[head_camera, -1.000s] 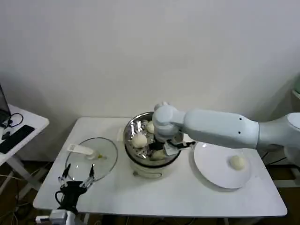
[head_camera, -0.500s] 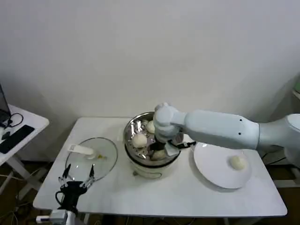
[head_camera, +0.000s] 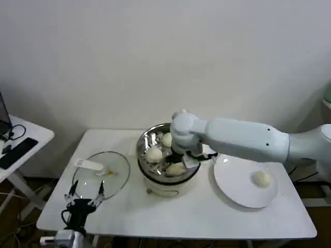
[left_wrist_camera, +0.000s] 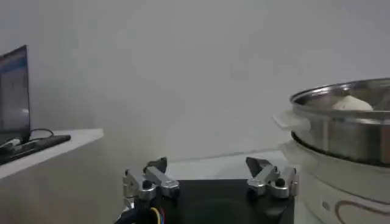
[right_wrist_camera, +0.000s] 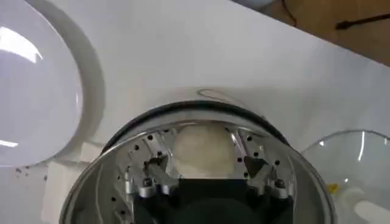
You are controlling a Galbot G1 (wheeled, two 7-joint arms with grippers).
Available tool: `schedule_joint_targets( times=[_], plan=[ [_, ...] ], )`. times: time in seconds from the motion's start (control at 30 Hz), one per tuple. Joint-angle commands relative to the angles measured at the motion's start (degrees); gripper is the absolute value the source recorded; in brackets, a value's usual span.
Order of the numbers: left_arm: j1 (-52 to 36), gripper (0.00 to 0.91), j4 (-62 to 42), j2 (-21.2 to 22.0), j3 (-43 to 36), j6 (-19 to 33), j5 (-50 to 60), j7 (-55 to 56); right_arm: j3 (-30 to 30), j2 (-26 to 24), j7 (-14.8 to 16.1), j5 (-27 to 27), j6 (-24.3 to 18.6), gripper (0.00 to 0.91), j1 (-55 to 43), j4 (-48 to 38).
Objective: Take steamed baozi put them in steamer then cover it.
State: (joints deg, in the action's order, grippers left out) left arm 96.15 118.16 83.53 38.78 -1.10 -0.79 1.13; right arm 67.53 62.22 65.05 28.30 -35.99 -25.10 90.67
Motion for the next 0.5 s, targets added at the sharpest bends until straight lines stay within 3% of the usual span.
schedule_joint_targets(
  times=[0.03,0.2,0.27,0.37,0.4,0.47,0.5],
  plan=[
    [-0.9,0.907,-0.1,-0.2,0.1,-0.4,-0.4,-0.1,-0.6,-0.8,0.3,-4.8,0.2,0.907,-5.5,-0.6],
    [-0.9,0.907,-0.1,-0.7,0.2,-0.4,-1.2,-0.1,0.7,-3.9,0.9,-12.0,2.3,0.907,-12.0,-1.1],
    [-1.0,0.907,0.1,-1.2,-0.2,-0.7,-2.3,-0.2,2.4,-6.6,1.2,-19.1,5.8,0.907,-17.3,-2.9],
    [-1.5,0.907,0.5,-1.7,-0.3,-1.2,-2.4,-0.7,9.8,-11.3,1.1,-33.6,15.0,0.907,-23.9,-5.4],
    [-1.5,0.907,0.7,-1.8,-0.4,-1.3,-2.5,-0.8,11.5,-12.6,1.1,-35.3,17.7,0.907,-25.0,-5.4],
    [-1.7,0.907,0.9,-1.9,-0.6,-1.1,-2.7,-1.2,16.5,-17.1,0.8,-44.1,25.8,0.907,-28.1,-5.1],
    [-1.8,0.907,0.9,-1.9,-0.6,-1.0,-2.7,-1.2,16.5,-18.0,0.7,-44.1,27.2,0.907,-28.3,-5.0]
  ],
)
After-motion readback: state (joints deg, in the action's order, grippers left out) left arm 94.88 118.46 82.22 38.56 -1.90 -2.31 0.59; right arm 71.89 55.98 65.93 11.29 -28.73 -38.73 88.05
